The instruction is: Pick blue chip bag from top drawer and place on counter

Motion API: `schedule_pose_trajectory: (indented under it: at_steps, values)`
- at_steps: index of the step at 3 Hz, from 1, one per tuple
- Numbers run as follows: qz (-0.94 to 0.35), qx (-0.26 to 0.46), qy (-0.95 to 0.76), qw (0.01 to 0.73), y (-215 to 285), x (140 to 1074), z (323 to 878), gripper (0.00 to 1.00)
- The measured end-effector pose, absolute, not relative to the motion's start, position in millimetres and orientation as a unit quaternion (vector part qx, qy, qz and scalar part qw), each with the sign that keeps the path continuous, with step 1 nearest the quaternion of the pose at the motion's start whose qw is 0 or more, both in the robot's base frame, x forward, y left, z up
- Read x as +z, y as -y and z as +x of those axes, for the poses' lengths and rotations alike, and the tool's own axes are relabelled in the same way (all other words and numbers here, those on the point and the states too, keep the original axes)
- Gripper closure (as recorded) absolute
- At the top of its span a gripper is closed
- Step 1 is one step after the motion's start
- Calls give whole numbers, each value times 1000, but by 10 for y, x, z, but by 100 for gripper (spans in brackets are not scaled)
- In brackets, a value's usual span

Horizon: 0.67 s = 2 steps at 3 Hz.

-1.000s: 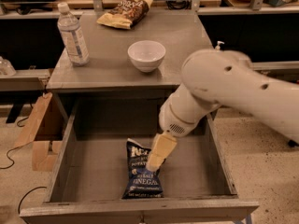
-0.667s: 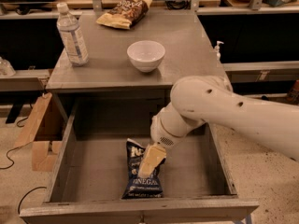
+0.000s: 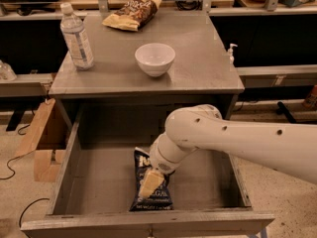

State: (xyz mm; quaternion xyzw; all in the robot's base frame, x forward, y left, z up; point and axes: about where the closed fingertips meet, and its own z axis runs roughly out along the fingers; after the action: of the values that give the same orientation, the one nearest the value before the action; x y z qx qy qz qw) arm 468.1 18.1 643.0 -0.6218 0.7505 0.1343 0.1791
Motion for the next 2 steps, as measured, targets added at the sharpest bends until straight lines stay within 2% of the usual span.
schedule_pose_trajectory:
  at_steps: [1, 2]
  values:
    - [-636, 111, -750, 144, -137, 6118, 4598, 49]
    - [-637, 108, -750, 141, -121, 6125, 4584, 72]
